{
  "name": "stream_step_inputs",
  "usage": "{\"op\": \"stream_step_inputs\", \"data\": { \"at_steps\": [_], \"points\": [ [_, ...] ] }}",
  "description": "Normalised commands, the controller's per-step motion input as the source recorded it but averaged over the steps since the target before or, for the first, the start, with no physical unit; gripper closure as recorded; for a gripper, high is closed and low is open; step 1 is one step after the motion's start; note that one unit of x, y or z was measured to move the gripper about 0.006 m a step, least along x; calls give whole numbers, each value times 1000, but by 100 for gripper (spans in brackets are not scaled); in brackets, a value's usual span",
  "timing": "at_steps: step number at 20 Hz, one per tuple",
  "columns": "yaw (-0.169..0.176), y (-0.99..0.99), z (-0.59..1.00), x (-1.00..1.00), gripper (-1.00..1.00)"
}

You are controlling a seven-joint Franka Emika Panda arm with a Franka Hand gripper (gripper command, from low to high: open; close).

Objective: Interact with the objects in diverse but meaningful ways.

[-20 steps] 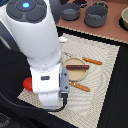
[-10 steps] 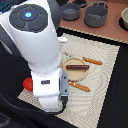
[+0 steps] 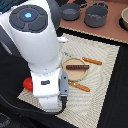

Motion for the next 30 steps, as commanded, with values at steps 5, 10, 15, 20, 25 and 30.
{"op": "stream_step_inputs", "data": {
  "at_steps": [5, 10, 15, 20, 25, 30],
  "points": [
    [-7, 5, 267, 410, -100],
    [-21, 83, 306, 522, -100],
    [-30, 154, 347, 587, -100],
    [-25, 238, 342, 625, -100],
    [-6, 258, 435, 525, -100],
    [0, 306, 432, 483, -100]
  ]
}}
